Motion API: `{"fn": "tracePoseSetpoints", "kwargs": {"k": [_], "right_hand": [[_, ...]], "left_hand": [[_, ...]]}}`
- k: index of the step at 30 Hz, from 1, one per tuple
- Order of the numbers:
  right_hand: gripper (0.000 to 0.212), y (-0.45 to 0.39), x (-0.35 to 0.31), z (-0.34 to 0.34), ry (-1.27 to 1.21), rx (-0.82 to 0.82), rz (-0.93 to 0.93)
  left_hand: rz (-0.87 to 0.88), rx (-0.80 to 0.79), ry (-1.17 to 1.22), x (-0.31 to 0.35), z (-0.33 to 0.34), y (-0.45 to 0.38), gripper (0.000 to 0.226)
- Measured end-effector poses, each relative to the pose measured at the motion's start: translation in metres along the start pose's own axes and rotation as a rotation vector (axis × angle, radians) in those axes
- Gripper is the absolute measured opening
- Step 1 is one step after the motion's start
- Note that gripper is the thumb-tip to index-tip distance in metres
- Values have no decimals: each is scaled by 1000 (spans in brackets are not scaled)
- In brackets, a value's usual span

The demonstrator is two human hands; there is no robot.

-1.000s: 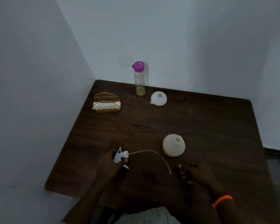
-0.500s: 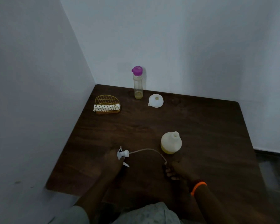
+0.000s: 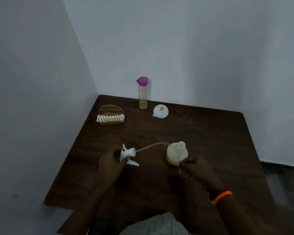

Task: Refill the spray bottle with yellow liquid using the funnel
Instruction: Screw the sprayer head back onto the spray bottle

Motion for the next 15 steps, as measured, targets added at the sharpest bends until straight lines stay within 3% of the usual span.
{"fn": "tracePoseSetpoints", "kwargs": {"k": [6, 15], "right_hand": [[7, -4, -64, -49, 111, 175, -241], [3, -25, -78, -63, 118, 301, -319]], "left_hand": [[226, 120, 102, 59, -49, 2, 32], [422, 100, 27, 93, -55, 3, 24]]}}
Point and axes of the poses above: each hand's wrist, its own y-axis away from the middle knuckle, its own z-axis out of the palm, x = y × z, the point moved 9 cm from there along -y, towards the middle knuckle, and after that the axes turned 5 degrees about -x, right-handed, at the moved point
